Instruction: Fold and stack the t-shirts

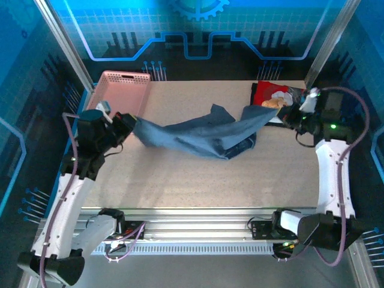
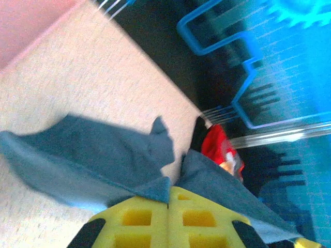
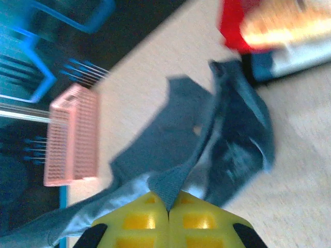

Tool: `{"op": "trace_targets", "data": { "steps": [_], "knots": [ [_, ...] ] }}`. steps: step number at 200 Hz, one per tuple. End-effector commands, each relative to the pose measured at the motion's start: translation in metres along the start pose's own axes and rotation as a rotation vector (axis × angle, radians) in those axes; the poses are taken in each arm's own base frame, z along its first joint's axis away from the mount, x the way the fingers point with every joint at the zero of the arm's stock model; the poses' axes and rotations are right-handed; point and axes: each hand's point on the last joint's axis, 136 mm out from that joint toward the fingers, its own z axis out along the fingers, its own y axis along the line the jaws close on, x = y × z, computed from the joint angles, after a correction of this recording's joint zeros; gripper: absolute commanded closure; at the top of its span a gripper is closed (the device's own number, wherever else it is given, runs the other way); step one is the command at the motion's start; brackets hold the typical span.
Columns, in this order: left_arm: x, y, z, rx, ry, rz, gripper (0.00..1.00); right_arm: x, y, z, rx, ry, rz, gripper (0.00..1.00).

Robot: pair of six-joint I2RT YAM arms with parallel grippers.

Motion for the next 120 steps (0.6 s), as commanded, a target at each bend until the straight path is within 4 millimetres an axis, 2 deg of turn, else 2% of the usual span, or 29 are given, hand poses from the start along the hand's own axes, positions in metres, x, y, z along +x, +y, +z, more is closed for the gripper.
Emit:
{"op": "trace_targets", "data": {
  "steps": [1, 33, 70, 96, 120],
  "knots": [
    [-0.036, -0.030, -0.031, 0.014, -0.123, 0.131, 1.00, -0.002, 0.051, -0.035, -0.164, 0.008, -0.027, 1.00],
    [-0.080, -0.099, -0.077, 0.139, -0.269, 0.233, 1.00, -0.041, 0.112, -0.101, -0.282, -0.160, -0.079, 1.00],
    [-0.112, -0.153, -0.113, 0.231, -0.375, 0.313, 1.00, -0.067, 0.162, -0.163, -0.394, -0.302, -0.103, 1.00],
    [-0.124, -0.176, -0.122, 0.280, -0.402, 0.337, 1.00, -0.075, 0.180, -0.183, -0.440, -0.328, -0.110, 1.00],
    [-0.127, -0.187, -0.107, 0.301, -0.364, 0.339, 1.00, -0.079, 0.181, -0.175, -0.452, -0.297, -0.093, 1.00]
  ]
}}
